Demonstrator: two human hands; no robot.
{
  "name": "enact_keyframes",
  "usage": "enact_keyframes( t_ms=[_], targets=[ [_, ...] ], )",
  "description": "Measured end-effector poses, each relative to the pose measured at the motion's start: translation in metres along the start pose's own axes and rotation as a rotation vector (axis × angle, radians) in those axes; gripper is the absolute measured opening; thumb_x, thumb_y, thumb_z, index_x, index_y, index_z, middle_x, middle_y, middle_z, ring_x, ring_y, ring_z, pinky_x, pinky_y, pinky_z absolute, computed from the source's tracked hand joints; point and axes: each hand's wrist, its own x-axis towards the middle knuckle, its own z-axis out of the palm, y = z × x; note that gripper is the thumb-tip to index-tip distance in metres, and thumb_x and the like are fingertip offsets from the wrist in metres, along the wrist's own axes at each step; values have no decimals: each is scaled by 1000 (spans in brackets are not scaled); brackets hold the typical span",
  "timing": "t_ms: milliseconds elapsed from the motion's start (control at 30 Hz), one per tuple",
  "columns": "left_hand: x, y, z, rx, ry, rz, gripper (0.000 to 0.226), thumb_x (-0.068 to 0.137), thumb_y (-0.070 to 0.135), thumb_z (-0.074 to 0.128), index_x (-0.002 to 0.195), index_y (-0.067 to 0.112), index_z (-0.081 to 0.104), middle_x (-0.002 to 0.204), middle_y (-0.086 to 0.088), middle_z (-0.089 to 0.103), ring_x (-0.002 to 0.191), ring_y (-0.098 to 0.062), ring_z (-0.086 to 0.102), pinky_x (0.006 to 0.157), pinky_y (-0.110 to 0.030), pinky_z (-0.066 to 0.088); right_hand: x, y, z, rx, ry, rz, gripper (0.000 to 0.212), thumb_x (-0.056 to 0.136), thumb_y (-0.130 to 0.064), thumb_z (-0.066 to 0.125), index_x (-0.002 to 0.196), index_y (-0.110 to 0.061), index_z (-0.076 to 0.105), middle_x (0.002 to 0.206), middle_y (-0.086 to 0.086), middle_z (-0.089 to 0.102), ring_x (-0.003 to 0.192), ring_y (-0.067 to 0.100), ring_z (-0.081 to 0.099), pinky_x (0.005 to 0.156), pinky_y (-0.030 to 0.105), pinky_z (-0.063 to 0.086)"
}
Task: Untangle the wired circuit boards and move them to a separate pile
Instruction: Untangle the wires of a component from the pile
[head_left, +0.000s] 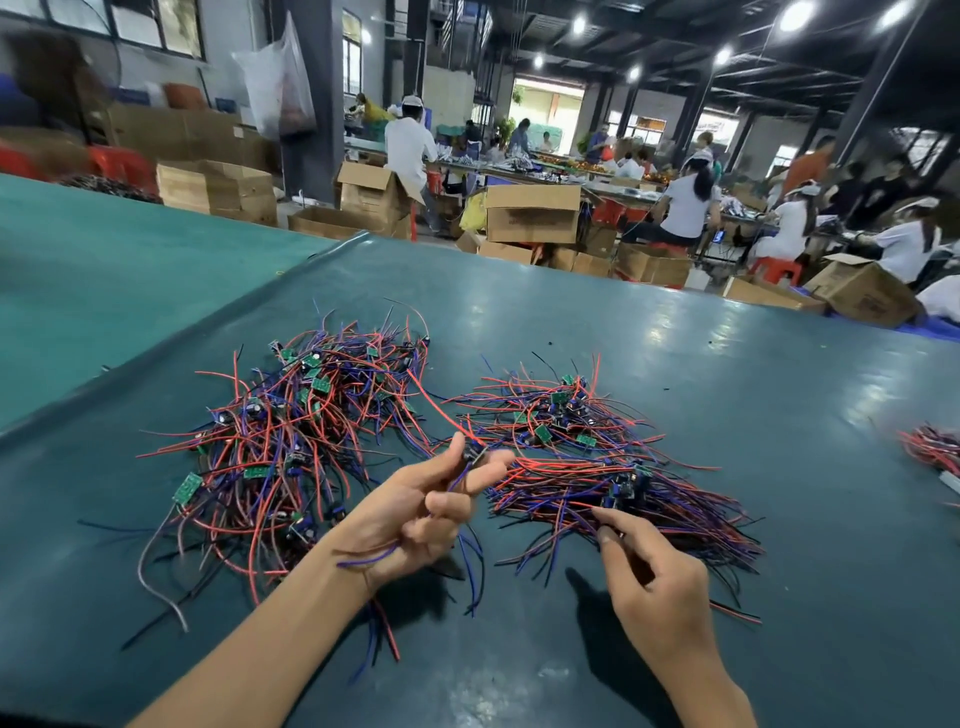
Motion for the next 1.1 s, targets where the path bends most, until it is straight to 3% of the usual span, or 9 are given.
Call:
enact_keyframes(
  t_ms=[100,200,333,467,533,633,800,967,1100],
  targets=[
    [5,-8,2,79,48,-17,55,57,27,99,101,4,75,85,-4,72,36,-2,44,26,-10,19,1,-24,15,209,16,66,10,93,-33,68,98,-36,77,70,-15,68,55,4,56,57,24,46],
    [7,-14,3,218,107,-26,50,50,41,99,78,9,72,64,1,62,33,1,41,25,-10,20,9,-50,34,490,-102,313,34,84,-57,67,95,-28,77,52,-7,48,46,13,39,42,24,33],
    [7,-16,-1,185,128,-7,48,55,40,97,71,11,63,48,7,46,29,1,35,26,-12,22,33,-71,49,618,-332,535,35,90,-43,69,81,-10,78,46,-2,30,37,15,26,40,21,25],
    [7,-13,-2,79,115,66,47,53,28,99,72,7,63,48,5,43,28,0,35,26,-13,19,57,-82,49,625,-494,575,38,86,-46,75,66,-14,70,54,2,42,40,16,36,39,21,29],
    [9,-13,-2,92,122,97,46,51,27,100,71,8,63,50,6,43,28,0,34,26,-13,18,65,-86,50,579,-573,532,31,85,-39,78,70,-12,72,56,1,48,41,15,41,39,23,34],
    [12,-10,-3,41,125,107,43,52,18,101,77,6,67,56,4,48,32,-1,35,27,-12,19,79,-88,52,638,-508,531,19,85,-19,78,79,-2,71,59,2,56,45,13,49,39,24,38],
    [13,-9,-5,-63,142,121,41,54,6,98,83,1,69,59,-1,51,37,-3,40,27,-13,27,129,-80,58,876,-236,750,11,80,-1,78,77,-2,67,59,7,61,48,13,58,42,22,49],
    [15,-6,-6,-76,278,177,18,76,14,80,84,2,68,61,2,47,38,-1,39,28,-11,25,166,-63,60,836,-200,829,15,79,2,76,74,0,62,56,10,63,46,15,61,44,23,53],
    [14,-6,-5,-51,309,181,15,85,19,73,79,5,69,62,3,46,40,-1,37,30,-10,24,187,-42,60,852,-130,963,8,86,0,70,90,1,63,66,11,62,50,17,61,42,23,53]
  ],
)
